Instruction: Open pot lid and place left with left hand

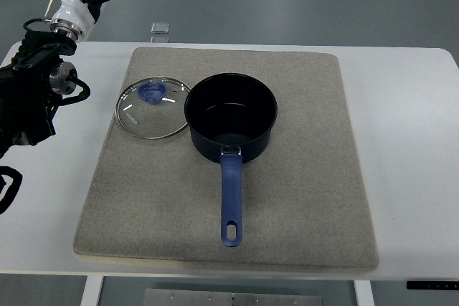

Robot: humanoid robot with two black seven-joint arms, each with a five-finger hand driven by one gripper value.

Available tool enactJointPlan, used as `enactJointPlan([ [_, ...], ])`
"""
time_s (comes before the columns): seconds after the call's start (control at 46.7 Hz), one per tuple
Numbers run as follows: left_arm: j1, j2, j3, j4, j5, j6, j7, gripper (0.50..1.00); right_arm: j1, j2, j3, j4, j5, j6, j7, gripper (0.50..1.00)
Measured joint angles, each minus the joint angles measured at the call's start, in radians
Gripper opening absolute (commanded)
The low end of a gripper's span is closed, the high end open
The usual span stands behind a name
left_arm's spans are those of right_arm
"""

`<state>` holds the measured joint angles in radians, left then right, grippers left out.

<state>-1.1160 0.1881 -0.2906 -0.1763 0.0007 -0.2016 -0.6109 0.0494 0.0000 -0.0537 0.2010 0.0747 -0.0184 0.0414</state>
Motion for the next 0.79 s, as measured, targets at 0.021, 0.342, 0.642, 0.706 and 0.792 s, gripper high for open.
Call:
enactJointPlan([
  [0.021, 0.003, -0.001, 0.0, 0.0, -0.004, 0.005, 0.0, 0.973, 0.0, 0.0, 0.0, 0.0, 0.0, 0.0, 0.0, 0.915],
  [0.342, 0.052, -0.034, -0.052, -0.002, -0.015, 0.12, 0.0, 0.969, 0.0, 0.0, 0.0, 0.0, 0.0, 0.0, 0.0, 0.915],
  [0.642, 0.066, -0.034, -0.13, -0.009, -0.022, 0.132, 0.0, 0.975, 0.0, 0.0, 0.0, 0.0, 0.0, 0.0, 0.0, 0.915],
  [0.706, 0.084, -0.036, -0.135, -0.016, -0.022, 0.132, 0.0, 0.975, 0.0, 0.0, 0.0, 0.0, 0.0, 0.0, 0.0, 0.915],
  [0.792, 0.093, -0.041, -0.136, -0.02, -0.022, 0.127, 0.0, 0.977, 0.0, 0.0, 0.0, 0.0, 0.0, 0.0, 0.0, 0.915],
])
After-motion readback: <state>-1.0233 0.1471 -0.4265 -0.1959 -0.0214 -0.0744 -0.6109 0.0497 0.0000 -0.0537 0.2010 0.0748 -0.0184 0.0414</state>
